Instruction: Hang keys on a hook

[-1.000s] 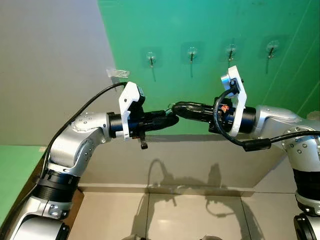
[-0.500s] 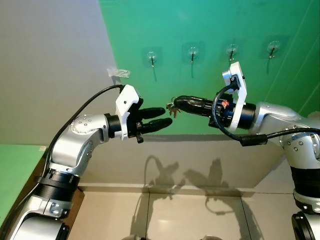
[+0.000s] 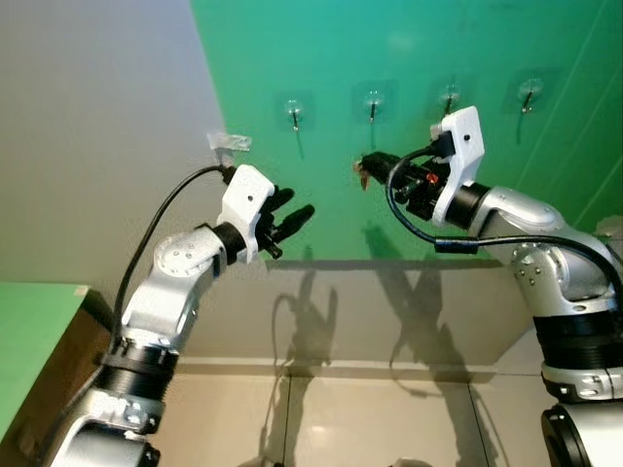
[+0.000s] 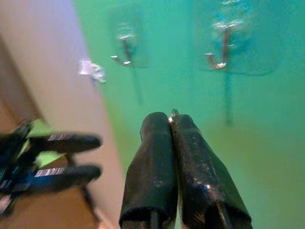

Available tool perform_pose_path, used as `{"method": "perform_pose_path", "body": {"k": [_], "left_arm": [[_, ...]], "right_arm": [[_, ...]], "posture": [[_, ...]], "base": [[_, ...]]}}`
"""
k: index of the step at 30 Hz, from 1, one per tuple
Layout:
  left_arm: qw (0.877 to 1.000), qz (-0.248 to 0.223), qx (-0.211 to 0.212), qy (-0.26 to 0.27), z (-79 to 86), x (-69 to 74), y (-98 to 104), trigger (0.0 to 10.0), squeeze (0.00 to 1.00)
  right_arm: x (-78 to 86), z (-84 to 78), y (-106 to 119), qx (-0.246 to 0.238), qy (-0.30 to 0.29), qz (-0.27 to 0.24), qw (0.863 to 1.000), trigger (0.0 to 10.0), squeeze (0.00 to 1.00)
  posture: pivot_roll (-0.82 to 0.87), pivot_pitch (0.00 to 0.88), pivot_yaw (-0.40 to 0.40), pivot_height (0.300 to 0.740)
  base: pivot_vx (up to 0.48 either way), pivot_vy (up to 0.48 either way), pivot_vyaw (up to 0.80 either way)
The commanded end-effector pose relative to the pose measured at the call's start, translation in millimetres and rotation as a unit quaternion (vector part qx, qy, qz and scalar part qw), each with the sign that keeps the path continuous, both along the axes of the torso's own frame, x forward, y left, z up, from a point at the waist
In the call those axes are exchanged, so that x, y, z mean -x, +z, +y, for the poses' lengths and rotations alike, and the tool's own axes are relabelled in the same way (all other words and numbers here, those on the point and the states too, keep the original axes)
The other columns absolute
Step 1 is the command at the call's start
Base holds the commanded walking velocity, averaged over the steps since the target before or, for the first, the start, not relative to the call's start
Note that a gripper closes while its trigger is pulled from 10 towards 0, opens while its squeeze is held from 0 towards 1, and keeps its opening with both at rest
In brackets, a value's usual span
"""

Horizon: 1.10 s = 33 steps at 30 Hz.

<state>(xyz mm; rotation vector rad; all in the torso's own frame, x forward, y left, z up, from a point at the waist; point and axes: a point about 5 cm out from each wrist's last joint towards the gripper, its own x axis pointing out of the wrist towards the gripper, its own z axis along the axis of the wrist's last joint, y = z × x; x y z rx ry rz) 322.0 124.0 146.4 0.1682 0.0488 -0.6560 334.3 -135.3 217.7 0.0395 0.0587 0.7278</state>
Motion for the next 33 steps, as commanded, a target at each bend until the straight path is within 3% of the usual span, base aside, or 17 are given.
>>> {"method": "perform_pose_path", "body": {"k": [1, 7, 13, 18, 25, 33], "left_arm": [[1.0, -0.012, -0.009, 0.014, 3.8, -0.6, 2.5, 10.0, 0.0], [0.995, -0.038, 0.029, 0.092, -20.2, 19.7, -14.7, 10.0, 0.0], [0.988, -0.044, 0.067, 0.133, -29.2, 28.5, -22.5, 10.0, 0.0], [0.976, -0.048, 0.094, 0.188, -26.7, 30.5, -25.3, 10.0, 0.0], [0.975, -0.03, 0.089, 0.203, -15.9, 36.7, -37.7, 10.0, 0.0], [0.975, -0.032, 0.087, 0.2, -18.5, 35.0, -37.5, 10.0, 0.0]], "right_arm": [[-0.9, 2.2, 2.3, 0.004, -0.004, -0.012, 1.0, 0.0, 0.0], [3.6, 8.3, 2.5, -0.018, -0.002, -0.019, 1.0, 0.0, 0.0], [2.3, 6.7, 8.1, -0.038, 0.0, -0.016, 0.999, 0.0, 0.0], [-5.3, 1.5, 9.9, -0.02, -0.045, -0.043, 0.998, 0.0, 0.0], [-9.6, -3.0, 10.0, -0.025, -0.079, -0.049, 0.995, 0.0, 0.0], [-8.6, 3.5, 11.6, -0.063, -0.045, -0.022, 0.997, 0.0, 0.0]], "posture": [[-0.25, 0.013, 0.117, 0.74], [-0.26, 0.013, 0.123, 0.74], [-0.26, 0.01, 0.124, 0.74], [-0.26, 0.006, 0.125, 0.74], [-0.26, 0.0, 0.131, 0.74], [-0.26, 0.0, 0.128, 0.74]], "base": [[0.0, 0.0, 0.0], [0.0, 0.0, 0.0], [0.0, 0.0, 0.0], [0.0, 0.0, 0.0], [0.0, 0.0, 0.0], [0.0, 0.0, 0.0]]}}
